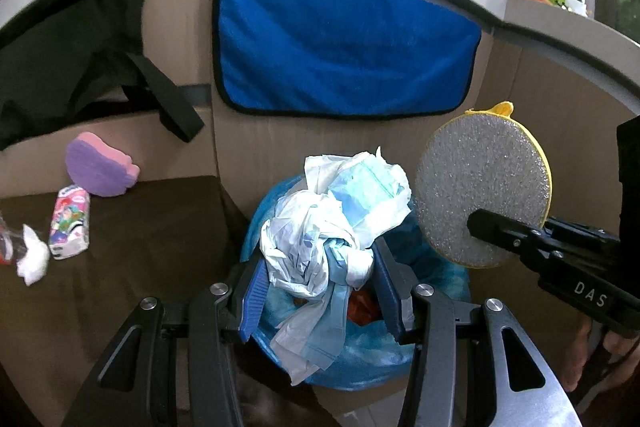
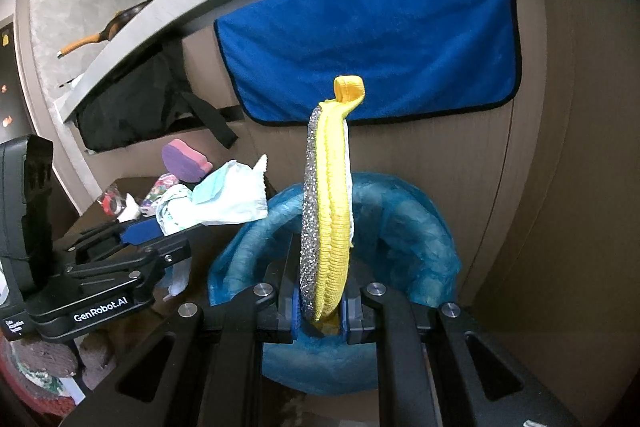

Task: Collect trash
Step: 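Carry the tissues and sponge over the bin and open both tools, then move both tools back from the bin to the table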

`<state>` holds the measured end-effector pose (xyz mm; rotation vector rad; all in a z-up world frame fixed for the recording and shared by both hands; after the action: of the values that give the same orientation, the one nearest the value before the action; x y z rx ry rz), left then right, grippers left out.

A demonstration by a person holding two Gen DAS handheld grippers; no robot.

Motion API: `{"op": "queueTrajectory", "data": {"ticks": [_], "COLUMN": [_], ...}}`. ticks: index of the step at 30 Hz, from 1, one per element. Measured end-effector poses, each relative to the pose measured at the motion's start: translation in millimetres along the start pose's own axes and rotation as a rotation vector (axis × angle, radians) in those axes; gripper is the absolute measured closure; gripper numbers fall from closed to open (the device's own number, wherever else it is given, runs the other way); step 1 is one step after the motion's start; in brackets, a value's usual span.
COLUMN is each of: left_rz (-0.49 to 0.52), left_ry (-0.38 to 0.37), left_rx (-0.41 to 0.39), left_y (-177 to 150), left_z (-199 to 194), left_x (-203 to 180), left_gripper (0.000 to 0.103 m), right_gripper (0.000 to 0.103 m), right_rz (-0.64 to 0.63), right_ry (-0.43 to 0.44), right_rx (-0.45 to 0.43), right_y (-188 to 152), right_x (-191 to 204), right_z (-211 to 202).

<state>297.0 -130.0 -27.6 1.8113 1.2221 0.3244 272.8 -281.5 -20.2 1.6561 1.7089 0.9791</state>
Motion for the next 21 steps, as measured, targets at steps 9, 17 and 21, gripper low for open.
{"op": "queueTrajectory", "data": {"ticks": [9,17,21], "left_rz": [-0.042,-0.141,-0.172], "left_ry": [-0.078,-0.155,-0.146], "left_rx": [0.045,0.046,0.009], "left_y": [-1,7,14], "left_z": [34,38,24], "left_x": [7,26,37], "left_gripper": [0.054,0.019,0.013], "right_gripper": [0.088,0.046,0.046], "right_rz": [0.028,0.082,0.095], "right_ry": [0.013,-0.012,-0.007], "right_rx": [0.06,0.037,0.05], "right_y": [-5,-6,-5], "right_x": [-9,-19,-18], "right_z": [35,37,36]}}
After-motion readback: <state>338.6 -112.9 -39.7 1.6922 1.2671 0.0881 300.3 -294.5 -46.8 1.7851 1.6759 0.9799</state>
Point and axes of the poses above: each gripper's, at about its wrist camera, not at the fingertips, and z roughly the way its jaws point, x to its left, y to its top, the point moved 4 cm from there along z, roughly the way its jaws point, and after that the axes turned 8 degrees about -y, right-handed, at the moved point
